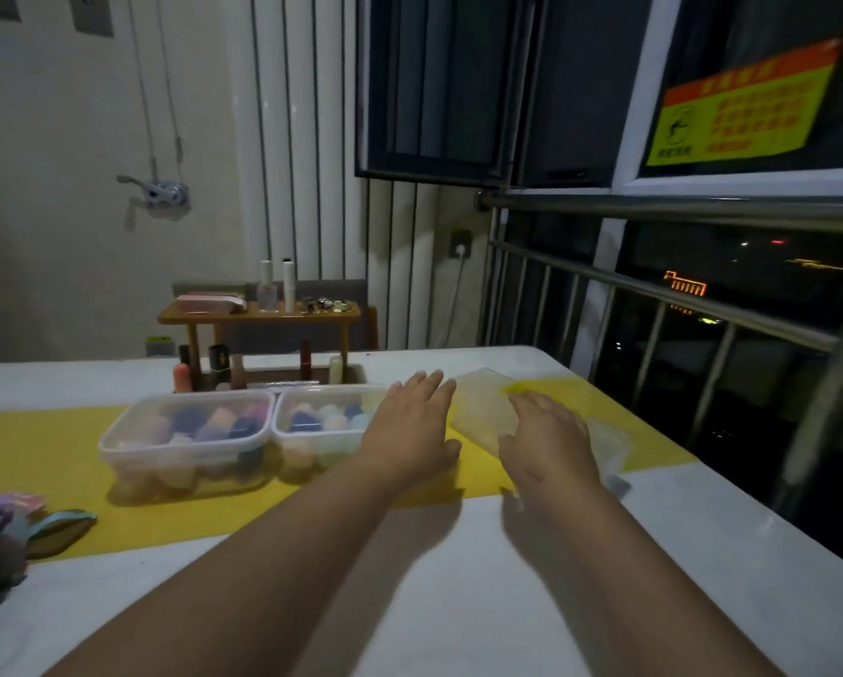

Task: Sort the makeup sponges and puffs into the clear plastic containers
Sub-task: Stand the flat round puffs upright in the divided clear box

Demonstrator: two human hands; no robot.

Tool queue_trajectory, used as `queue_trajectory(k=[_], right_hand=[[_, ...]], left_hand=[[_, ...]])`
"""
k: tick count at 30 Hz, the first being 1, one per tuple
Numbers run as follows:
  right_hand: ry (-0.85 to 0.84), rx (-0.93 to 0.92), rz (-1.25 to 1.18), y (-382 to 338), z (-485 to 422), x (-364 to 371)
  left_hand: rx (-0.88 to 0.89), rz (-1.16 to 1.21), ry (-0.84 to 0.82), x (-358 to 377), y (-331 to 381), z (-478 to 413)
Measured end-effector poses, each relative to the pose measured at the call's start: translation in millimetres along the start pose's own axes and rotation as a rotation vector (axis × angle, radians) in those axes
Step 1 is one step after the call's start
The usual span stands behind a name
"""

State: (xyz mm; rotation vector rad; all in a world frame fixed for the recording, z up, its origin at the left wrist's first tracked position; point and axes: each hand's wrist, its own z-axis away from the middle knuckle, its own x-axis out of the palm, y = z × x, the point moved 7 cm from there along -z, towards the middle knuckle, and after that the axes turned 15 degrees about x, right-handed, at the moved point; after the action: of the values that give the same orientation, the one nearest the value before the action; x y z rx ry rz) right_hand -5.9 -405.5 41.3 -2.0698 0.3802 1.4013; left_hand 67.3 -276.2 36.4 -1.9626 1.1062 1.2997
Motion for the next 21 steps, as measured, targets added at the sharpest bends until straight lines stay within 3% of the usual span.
queue_trajectory(k=[11,21], right_hand=[[-0.033,0.072,0.141,68,-16,12],[-0.036,0.031,0.172,71,-19,11]], left_hand=[[0.049,0.021,-0.094,64,33,-63],[0.03,0.081,0.126,68,32,-64]])
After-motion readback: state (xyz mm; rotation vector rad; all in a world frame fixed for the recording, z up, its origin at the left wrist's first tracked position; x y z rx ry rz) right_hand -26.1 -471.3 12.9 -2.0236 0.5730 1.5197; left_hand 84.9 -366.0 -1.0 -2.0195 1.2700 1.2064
